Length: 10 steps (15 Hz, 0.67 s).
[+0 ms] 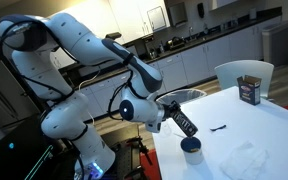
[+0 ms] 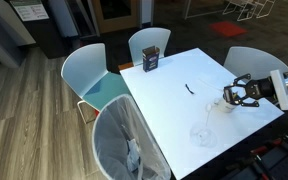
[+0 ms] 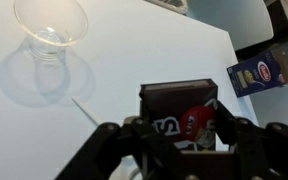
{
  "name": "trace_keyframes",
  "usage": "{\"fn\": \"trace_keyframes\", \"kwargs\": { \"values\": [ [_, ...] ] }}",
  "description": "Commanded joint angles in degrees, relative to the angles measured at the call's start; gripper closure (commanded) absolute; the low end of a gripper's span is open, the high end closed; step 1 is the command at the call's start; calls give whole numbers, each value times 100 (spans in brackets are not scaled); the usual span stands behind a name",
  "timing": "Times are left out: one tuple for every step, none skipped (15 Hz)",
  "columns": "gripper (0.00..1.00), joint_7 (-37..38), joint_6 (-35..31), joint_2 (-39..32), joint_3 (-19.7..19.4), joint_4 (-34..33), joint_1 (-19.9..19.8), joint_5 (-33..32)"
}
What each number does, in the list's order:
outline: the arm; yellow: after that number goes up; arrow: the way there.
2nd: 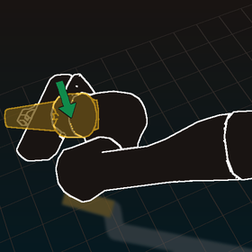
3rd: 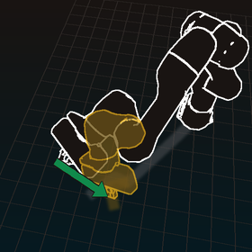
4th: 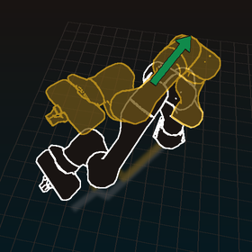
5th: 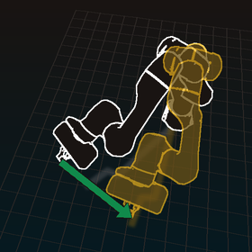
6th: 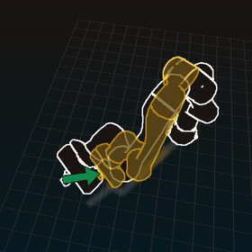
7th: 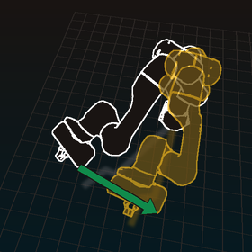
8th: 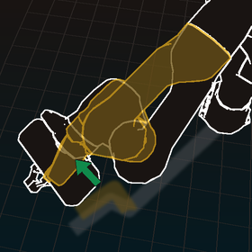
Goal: Put some of the of the object from the box in the cup and put back the box on the table
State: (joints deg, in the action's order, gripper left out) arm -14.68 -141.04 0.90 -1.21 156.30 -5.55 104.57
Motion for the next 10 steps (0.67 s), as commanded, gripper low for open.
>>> {"fn": "trace_keyframes", "kwargs": {
  "values": [
    [63,361,126,285,-94,216,63,-153],
    [63,359,132,300,-103,245,54,-134],
    [63,399,146,306,-118,271,43,-131],
    [63,406,155,311,-132,290,35,-123],
    [63,405,176,308,-150,305,26,-117],
    [63,391,216,286,-174,305,11,-103],
    [63,393,274,272,-204,311,-4,-107],
    [63,374,378,244,-263,314,-39,-101],
    [63,382,442,237,-310,323,-59,-112],
    [63,380,557,226,-367,330,-90,-130]
  ]
}}
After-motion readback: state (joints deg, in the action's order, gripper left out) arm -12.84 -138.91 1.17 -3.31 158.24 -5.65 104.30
